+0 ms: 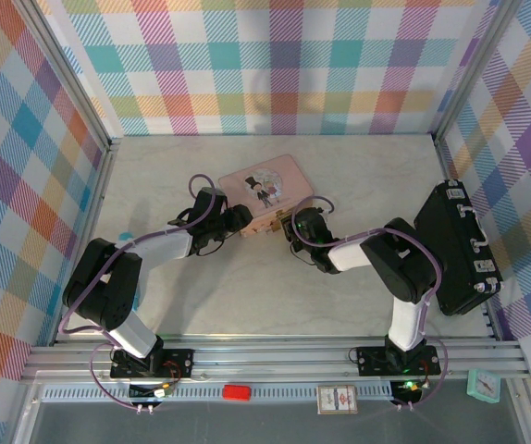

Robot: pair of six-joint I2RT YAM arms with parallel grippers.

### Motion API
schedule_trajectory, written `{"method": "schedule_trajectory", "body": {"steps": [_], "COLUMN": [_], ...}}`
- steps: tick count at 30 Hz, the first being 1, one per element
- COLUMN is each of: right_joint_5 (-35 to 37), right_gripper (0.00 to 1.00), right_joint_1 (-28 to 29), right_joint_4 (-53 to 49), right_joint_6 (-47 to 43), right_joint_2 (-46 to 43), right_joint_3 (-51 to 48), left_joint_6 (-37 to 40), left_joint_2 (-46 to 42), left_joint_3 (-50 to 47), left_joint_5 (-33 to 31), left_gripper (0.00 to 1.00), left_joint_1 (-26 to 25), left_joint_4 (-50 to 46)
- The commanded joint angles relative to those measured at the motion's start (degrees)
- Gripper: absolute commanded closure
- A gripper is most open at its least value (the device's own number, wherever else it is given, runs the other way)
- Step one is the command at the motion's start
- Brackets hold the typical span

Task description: Unlock the padlock with the key

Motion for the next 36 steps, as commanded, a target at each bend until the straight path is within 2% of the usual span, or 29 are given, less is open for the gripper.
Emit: {"method": "schedule_trajectory", "body": {"steps": [1,20,23,30,36], "right_joint_5": [1.94,0.84,0.82,-0.34,-0.98], "right_gripper": [1.0,1.0,1.0,1.0,1.0], "right_joint_1": [-0.83,-4.98,-5.15,-6.46,-8.15], "right_joint_4": [2.65,-2.83,-6.31,-13.94,-28.58], "right_joint_6": [0.9,-2.72,-4.43,-12.15,-25.08], "right_joint_2": [-1.19,-8.79,-10.22,-16.08,-24.41], "right_joint_3": [-0.71,-5.63,-5.73,-6.15,-4.3], "left_joint_6": [-0.22,0.9,0.88,4.06,8.82], "left_joint_2": [1.31,0.18,-0.56,-4.37,-11.09], "left_joint_3": [-0.3,1.26,1.34,0.87,-2.06], "left_joint_5": [-1.19,-2.33,-2.29,-0.97,-0.48], "left_gripper": [0.39,0.36,0.35,0.32,0.29], "left_joint_1": [-0.57,-0.57,-0.48,1.46,4.65], "left_joint_4": [-3.17,-6.01,-6.13,-7.04,-7.81]}}
